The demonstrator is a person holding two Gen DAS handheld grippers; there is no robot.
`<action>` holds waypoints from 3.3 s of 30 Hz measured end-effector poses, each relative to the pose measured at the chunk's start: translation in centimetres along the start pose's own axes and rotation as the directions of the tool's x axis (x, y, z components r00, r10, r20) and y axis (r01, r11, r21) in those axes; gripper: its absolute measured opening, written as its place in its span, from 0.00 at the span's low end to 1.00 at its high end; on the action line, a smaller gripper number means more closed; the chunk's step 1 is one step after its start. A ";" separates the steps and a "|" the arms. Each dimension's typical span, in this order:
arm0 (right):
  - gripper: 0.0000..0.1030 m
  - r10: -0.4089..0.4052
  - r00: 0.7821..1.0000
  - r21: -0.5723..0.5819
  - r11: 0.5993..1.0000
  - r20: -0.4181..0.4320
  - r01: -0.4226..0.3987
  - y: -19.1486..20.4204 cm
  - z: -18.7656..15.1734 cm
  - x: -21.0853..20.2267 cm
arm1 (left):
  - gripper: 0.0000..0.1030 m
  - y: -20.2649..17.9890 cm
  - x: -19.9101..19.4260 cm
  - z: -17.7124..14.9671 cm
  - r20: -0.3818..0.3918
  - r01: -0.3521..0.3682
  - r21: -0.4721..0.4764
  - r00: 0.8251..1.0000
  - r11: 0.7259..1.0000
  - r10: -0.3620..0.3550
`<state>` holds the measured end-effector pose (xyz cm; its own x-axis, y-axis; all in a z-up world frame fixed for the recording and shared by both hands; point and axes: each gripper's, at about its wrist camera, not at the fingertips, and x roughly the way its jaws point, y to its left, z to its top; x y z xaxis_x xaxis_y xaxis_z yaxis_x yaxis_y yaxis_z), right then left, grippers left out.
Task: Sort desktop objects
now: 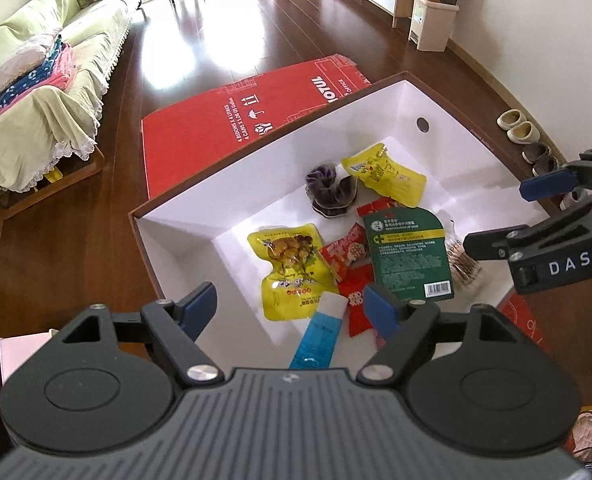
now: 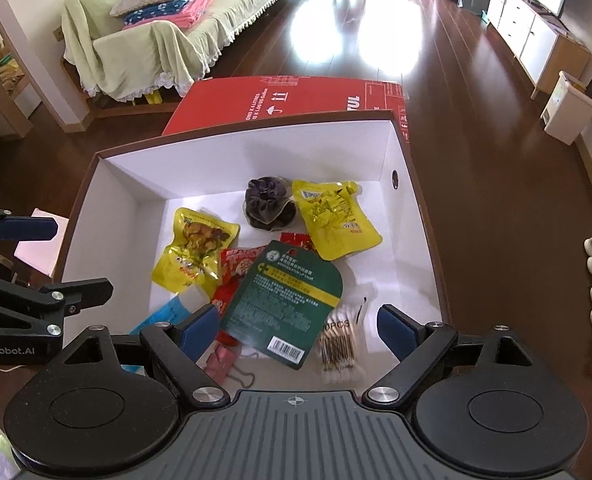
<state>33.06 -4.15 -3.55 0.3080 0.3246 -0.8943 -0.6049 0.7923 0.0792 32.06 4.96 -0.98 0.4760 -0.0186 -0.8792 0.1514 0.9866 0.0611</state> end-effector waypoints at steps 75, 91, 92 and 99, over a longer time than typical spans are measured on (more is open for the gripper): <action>0.86 -0.022 1.000 0.102 0.995 -0.008 0.023 0.5 -8.9 -3.7 | 0.77 -3.2 -4.5 -8.4 0.032 0.042 0.000 0.999 0.999 -0.042; 0.86 -0.016 1.000 0.125 0.992 -0.015 0.018 0.6 -9.6 -2.2 | 0.77 -2.9 -3.3 -9.1 0.033 0.026 0.002 0.999 1.000 -0.026; 0.86 -0.017 1.000 0.125 0.992 -0.015 0.018 0.6 -9.6 -2.1 | 0.77 -2.9 -3.2 -9.1 0.032 0.026 0.002 0.999 1.000 -0.026; 0.86 -0.009 1.000 0.128 0.992 -0.023 0.012 0.5 -9.5 -1.4 | 0.77 -2.9 -2.6 -9.3 0.024 0.022 0.001 0.999 1.000 -0.022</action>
<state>25.31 -9.13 -6.46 0.2966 0.3053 -0.9049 -0.5021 0.8558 0.1241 22.34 3.70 -3.25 0.4937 -0.0440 -0.8685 0.1629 0.9857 0.0427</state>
